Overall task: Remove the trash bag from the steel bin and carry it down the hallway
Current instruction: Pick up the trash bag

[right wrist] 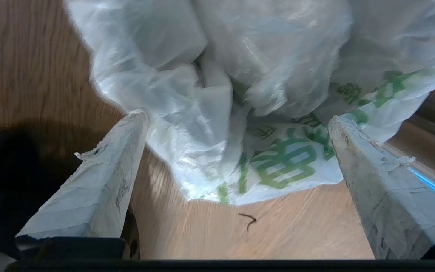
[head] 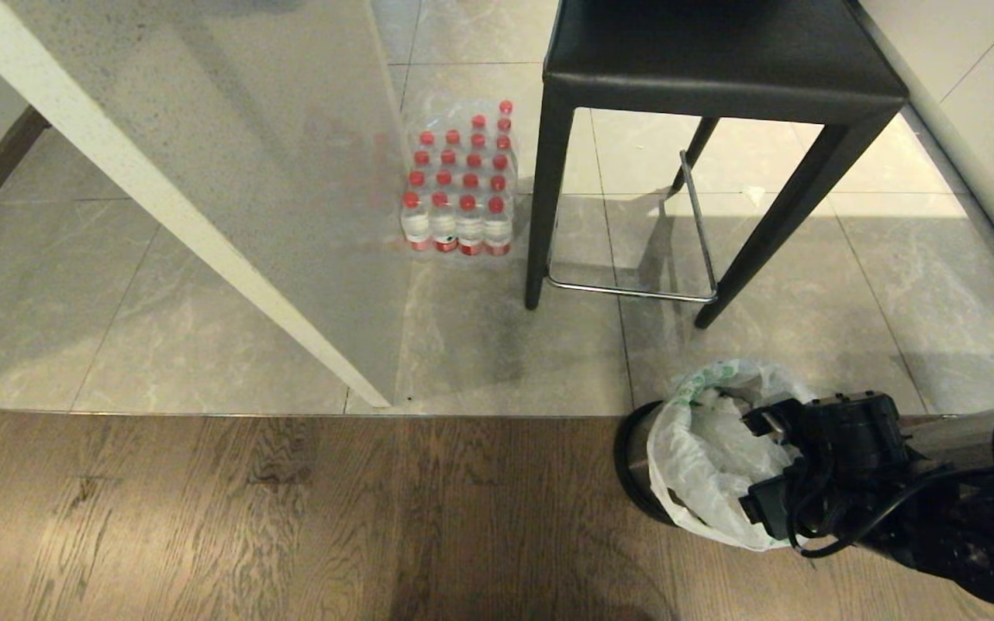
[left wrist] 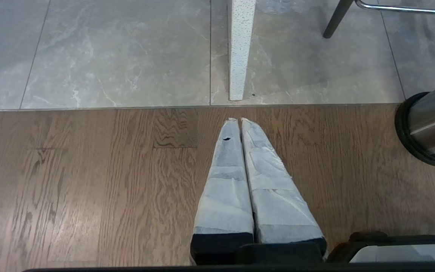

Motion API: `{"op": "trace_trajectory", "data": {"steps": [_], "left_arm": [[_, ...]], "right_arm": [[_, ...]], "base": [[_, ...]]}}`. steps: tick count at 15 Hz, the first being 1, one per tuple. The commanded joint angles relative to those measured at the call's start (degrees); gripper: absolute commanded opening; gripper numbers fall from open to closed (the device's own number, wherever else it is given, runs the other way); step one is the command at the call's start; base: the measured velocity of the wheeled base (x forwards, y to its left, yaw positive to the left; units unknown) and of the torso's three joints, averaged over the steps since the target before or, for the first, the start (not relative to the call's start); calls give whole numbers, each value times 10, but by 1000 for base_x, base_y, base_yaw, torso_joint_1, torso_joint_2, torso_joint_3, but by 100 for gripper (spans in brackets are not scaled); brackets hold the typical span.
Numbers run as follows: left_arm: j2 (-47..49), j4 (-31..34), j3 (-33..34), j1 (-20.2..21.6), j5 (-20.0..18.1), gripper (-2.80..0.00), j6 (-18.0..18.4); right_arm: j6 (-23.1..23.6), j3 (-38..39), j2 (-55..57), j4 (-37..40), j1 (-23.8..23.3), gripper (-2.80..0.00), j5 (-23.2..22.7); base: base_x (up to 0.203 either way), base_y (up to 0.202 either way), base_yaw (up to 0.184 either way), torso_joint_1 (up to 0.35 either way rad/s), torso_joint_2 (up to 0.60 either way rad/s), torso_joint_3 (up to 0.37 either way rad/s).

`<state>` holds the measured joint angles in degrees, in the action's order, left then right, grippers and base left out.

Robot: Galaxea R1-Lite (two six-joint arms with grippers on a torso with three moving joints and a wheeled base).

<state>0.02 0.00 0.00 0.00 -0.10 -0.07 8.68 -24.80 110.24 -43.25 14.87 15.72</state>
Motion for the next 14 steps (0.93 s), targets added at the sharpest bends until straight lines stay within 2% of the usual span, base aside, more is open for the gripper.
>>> {"op": "trace_trajectory", "data": {"steps": [1,7,9,14], "left_arm": [[0,0,0,0,0,-280,0],[0,0,0,0,0,-280,0],[0,0,-1,0,0,-280,0],[0,0,0,0,0,-280,0]], "right_arm": [[-1,-1,7,-11,-8,0,1],[1,-15,19,-57,-32,0,3],[0,-19,32,-62,-33,0,17],[-6,-20,55,-72,-38,0,18]], "base": [[0,0,0,0,0,0],[0,0,0,0,0,0],[0,0,0,0,0,0],[0,0,0,0,0,0]]}}
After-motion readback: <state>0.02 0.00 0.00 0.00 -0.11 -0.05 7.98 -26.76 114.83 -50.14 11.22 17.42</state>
